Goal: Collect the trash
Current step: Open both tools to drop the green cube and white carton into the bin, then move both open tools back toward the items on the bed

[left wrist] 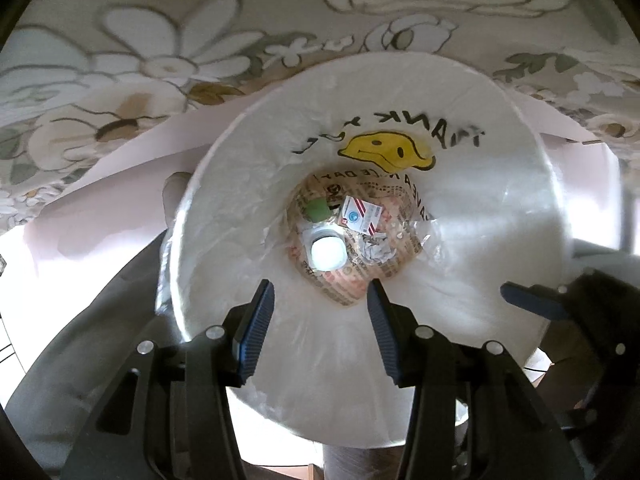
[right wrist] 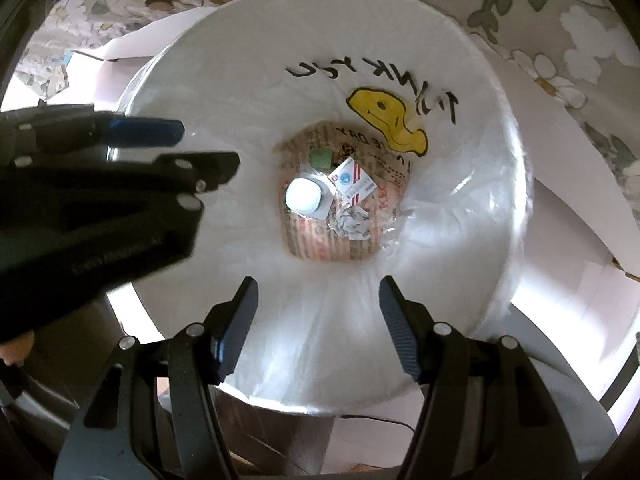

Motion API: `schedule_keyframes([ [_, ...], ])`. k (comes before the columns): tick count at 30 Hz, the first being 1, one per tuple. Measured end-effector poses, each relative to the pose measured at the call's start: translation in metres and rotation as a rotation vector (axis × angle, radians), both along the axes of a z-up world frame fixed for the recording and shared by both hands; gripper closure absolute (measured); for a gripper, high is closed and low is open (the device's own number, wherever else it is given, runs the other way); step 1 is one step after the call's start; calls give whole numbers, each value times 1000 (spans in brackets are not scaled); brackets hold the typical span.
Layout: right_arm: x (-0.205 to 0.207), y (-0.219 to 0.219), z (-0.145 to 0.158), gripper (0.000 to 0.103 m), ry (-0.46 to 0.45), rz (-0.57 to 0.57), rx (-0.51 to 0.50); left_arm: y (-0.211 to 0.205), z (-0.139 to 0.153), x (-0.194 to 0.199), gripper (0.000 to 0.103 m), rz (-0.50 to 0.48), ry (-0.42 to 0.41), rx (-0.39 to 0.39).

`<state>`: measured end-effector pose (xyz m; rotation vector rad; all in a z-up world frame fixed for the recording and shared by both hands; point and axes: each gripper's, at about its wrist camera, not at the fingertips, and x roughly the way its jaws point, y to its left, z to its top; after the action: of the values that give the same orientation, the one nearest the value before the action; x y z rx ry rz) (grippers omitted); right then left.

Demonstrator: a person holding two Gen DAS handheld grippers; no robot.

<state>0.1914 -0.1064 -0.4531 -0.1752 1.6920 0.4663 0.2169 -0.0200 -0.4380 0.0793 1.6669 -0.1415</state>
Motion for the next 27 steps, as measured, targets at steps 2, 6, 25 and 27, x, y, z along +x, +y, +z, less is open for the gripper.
schedule_keyframes([
  [2,-4,-3,5,39,-12,7,-10,0,8,-3,52,-6,-18,6],
  [6,-8,-8,18,39,-24,-11,-3,-3,25,-12,52,-32,-51,16],
  [25,-24,-51,130,37,-208,-39,-15,-1,169,-41,19,-69,-295,-35],
  [27,-23,-56,144,36,-232,-39,-11,-4,186,-43,17,-73,-322,-43],
])
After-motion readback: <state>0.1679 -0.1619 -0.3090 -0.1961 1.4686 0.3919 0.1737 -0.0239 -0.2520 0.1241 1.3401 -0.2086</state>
